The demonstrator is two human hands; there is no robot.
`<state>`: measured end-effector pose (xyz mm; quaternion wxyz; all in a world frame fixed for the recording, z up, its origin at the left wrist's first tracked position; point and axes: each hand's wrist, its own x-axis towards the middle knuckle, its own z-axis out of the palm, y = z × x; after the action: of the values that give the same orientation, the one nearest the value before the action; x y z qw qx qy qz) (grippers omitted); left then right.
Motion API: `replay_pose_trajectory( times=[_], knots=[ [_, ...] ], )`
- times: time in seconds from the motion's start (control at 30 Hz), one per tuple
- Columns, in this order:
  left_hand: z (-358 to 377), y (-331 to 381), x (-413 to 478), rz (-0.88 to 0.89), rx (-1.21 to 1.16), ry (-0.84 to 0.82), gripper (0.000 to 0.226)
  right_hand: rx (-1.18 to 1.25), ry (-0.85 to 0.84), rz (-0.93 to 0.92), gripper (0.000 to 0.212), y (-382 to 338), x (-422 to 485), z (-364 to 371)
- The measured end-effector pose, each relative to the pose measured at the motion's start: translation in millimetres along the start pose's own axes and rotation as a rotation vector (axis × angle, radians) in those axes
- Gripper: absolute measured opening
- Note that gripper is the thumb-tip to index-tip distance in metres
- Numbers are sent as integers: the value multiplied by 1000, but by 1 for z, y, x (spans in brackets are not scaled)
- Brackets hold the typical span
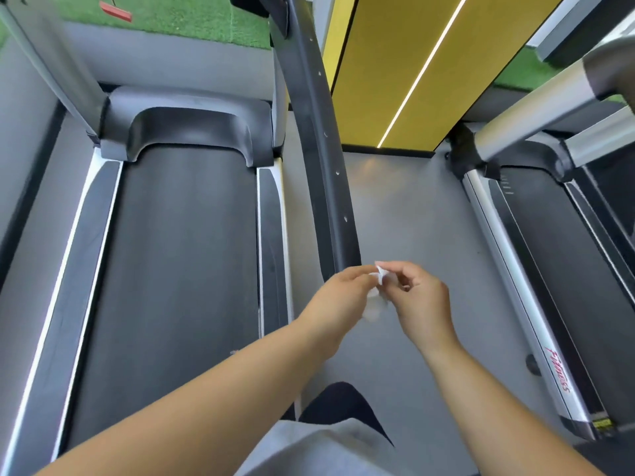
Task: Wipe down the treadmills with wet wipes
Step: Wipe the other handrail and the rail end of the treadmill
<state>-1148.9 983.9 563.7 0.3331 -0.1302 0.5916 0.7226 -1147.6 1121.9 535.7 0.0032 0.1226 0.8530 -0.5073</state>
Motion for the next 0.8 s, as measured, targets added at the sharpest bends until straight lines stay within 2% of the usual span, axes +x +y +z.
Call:
replay_pose_trajectory(
  times=[0.07,0.17,0.3,0.4,0.47,0.53,0.63,0.73,0.8],
  knots=[
    [-4,11,10,2,21,-11,30,-71,37,-109,37,4,15,-1],
    [-11,24,28,-1,89,52,34,-189,-11,-267,29,17,44,-2],
    [-22,16,53,116,233,176,34,-351,-64,-641,12,49,72,10],
    [-23,-7,61,273,233,269,36,-288,-151,-850,38,74,78,19],
    [-16,-21,64,379,219,349,37,-276,-148,-941,55,88,82,24],
    [-7,-27,63,435,212,429,39,-212,-163,-907,55,88,84,27],
    [8,-30,56,428,216,542,38,-96,-219,-790,19,75,93,28],
    [16,-38,51,451,228,742,34,-61,-367,-723,11,72,111,15],
    [20,-50,53,423,280,883,29,23,-387,-771,12,78,118,2]
  ],
)
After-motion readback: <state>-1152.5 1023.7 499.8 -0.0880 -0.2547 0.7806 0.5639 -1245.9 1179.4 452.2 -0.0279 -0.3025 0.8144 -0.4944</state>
